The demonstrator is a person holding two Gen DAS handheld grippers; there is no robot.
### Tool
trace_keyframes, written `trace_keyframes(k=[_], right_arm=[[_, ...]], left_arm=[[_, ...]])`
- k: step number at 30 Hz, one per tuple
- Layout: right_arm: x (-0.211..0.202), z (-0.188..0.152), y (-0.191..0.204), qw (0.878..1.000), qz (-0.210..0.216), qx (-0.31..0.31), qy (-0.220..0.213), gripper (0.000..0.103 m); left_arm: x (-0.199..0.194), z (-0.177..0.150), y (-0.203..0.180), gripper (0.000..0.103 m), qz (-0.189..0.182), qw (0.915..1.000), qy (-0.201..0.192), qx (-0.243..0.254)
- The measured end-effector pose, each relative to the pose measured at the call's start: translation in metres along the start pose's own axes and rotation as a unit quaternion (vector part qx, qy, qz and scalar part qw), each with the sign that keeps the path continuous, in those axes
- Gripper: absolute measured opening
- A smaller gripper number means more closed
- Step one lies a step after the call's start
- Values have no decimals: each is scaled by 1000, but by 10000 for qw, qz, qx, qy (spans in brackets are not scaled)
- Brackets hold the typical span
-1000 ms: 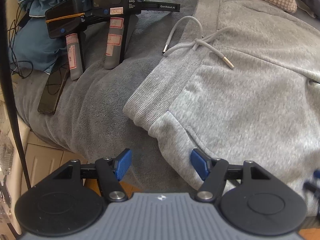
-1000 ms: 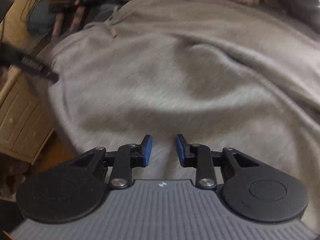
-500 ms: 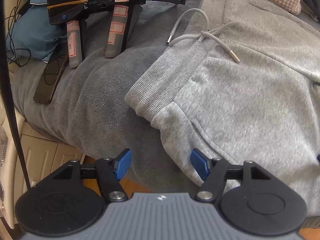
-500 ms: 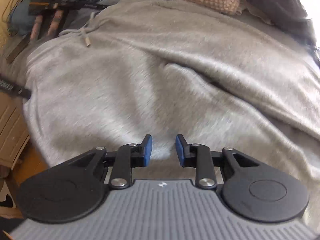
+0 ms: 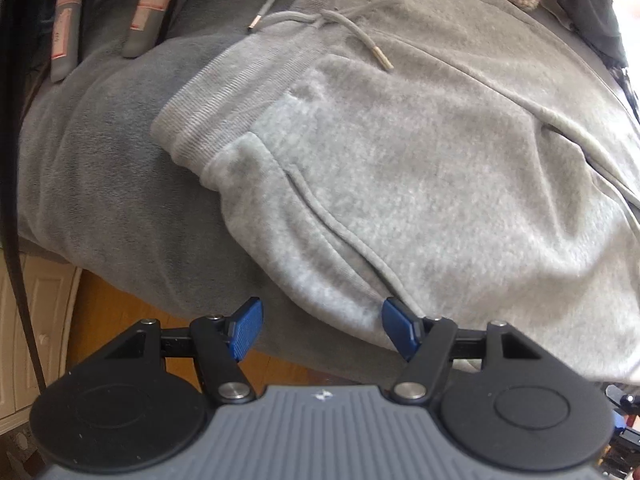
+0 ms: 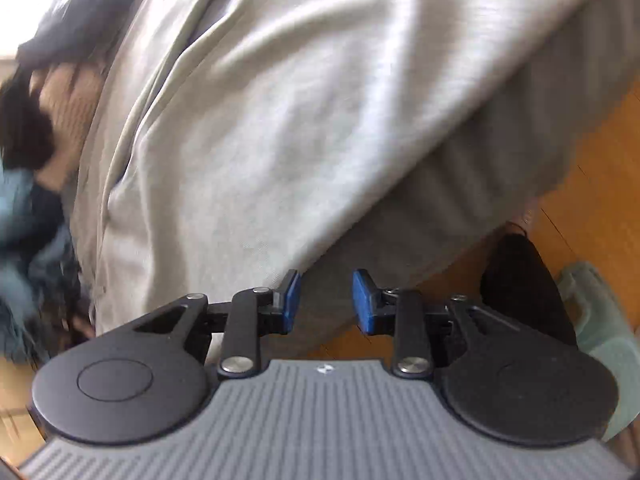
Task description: Fold clothes
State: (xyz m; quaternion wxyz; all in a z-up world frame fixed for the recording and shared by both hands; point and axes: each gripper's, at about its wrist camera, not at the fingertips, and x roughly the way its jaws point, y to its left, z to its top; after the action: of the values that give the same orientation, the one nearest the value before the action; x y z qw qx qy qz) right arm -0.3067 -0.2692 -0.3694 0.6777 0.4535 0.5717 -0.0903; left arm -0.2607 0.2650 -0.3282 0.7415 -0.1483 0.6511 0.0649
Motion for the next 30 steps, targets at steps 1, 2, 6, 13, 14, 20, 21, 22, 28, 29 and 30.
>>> trace_keyframes(k=[1,2,6,13,14,20,21,22,28,29,30], right_arm=[[-9,3,-16,9993,-17,359,-132,30],[-14,4,-26,9983,-48,548,-200,31],[-28,-2,-51,9954,-98,912,-273,32],[-29,-10,-53,9947,37,1001,-214,33],[-29,-10,-53,9944,62,1028,-232,33],[-40,-9,-69,9879,203,1450,-515,33],[-42,-8,-72,9857,233,1557,-609,33],[-45,-7,-76,9832,265,1663,-703,33],[-73,12,-107,9542,737,2414,-1606,33],[-76,16,-112,9485,810,2534,-1720,33],[-79,19,-117,9424,883,2654,-1833,33]], left_arm=[[2,-1,-3,67,-121,9999,47,15],[6,-2,-5,67,-251,9996,122,2],[19,-4,-10,66,-678,9968,355,-224],[21,2,-16,62,-1127,9907,271,-715],[21,4,-17,62,-1153,9902,243,-752],[35,3,-21,58,-1056,9900,385,-856],[36,1,-21,57,-1069,9895,410,-881],[37,0,-22,56,-1081,9892,425,-896],[34,6,-30,35,-1047,9901,261,-900],[33,8,-31,28,-1061,9899,221,-919],[32,9,-31,24,-1071,9896,198,-936]])
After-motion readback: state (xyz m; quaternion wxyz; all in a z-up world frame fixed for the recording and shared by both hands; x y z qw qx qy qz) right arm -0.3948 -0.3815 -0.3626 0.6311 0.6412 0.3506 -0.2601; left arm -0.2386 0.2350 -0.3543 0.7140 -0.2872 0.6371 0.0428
